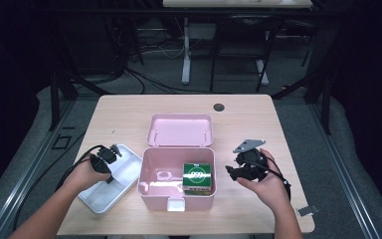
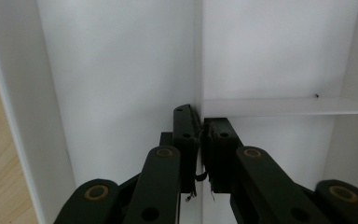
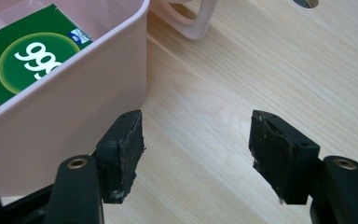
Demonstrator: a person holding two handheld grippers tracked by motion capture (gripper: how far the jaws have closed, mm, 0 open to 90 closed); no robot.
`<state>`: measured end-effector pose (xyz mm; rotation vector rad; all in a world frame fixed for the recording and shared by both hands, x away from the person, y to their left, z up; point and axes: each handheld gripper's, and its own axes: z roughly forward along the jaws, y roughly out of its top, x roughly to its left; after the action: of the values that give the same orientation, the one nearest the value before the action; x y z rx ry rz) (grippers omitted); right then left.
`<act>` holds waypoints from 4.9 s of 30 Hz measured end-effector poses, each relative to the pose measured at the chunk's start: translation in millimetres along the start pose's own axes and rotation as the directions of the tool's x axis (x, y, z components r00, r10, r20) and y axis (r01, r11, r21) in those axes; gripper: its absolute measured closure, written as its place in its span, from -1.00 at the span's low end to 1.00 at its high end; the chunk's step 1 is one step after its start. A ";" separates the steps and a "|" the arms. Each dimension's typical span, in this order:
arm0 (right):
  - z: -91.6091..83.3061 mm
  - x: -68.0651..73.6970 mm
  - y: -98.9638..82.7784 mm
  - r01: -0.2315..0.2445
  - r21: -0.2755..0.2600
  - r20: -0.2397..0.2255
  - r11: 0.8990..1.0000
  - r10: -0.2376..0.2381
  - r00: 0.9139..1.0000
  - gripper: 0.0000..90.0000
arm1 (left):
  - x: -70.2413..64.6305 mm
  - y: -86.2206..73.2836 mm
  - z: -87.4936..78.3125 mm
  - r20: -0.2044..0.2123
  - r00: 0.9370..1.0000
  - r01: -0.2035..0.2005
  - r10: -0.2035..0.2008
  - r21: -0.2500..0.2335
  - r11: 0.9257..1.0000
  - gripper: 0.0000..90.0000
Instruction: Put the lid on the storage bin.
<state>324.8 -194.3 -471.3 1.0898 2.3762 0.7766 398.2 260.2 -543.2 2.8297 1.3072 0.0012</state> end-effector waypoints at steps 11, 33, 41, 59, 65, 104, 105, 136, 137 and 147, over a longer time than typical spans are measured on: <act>0.0 -0.1 -0.2 -0.003 -0.003 0.001 1.000 0.003 1.000 -0.22 | 1.6 0.2 -0.2 0.007 1.000 0.015 -0.015 -0.001 1.000 0.96; 1.3 -0.3 -0.9 -0.005 0.001 0.003 1.000 0.005 1.000 -0.22 | 11.7 -14.8 -33.1 0.007 0.998 0.057 -0.057 -0.047 0.997 0.97; 1.8 0.1 -1.1 -0.006 0.005 0.006 1.000 0.006 1.000 -0.22 | 15.6 -19.6 -52.3 -0.001 0.998 0.063 -0.063 -0.062 0.996 0.97; 2.6 -0.5 -1.7 -0.006 0.009 0.002 1.000 0.006 1.000 -0.22 | 7.0 -20.7 -99.8 -0.022 1.000 0.009 -0.011 -0.091 0.996 0.98; 2.0 -0.7 -1.9 -0.009 0.004 -0.002 1.000 0.009 1.000 -0.22 | 4.8 -19.2 -120.6 -0.035 0.999 -0.002 -0.002 -0.109 0.994 0.98; 5.5 -1.1 -2.2 -0.009 0.005 0.000 1.000 0.009 1.000 -0.22 | -47.8 18.1 -175.6 -0.097 0.968 -0.244 0.231 -0.145 0.959 0.97; 5.7 -1.0 -2.2 -0.010 0.007 -0.001 1.000 0.010 1.000 -0.22 | -50.1 19.2 -176.3 -0.106 0.963 -0.260 0.247 -0.136 0.956 0.97; 5.2 -5.3 -4.7 -0.026 -0.004 -0.001 1.000 0.026 1.000 -0.22 | -132.4 78.9 -165.4 -0.102 0.822 -0.569 0.560 -0.118 0.814 0.98; 5.3 -5.4 -4.9 -0.027 -0.007 -0.001 1.000 0.027 1.000 -0.22 | -134.8 79.9 -163.4 -0.099 0.815 -0.580 0.572 -0.127 0.805 0.98; 7.3 -4.9 -5.3 -0.024 0.001 0.000 1.000 0.024 1.000 -0.22 | -152.2 88.0 -151.2 -0.101 0.722 -0.691 0.684 -0.146 0.708 0.98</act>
<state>329.0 -198.6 -479.6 1.1209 2.3680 0.7840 364.8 90.7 -388.7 2.9686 0.1494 0.1770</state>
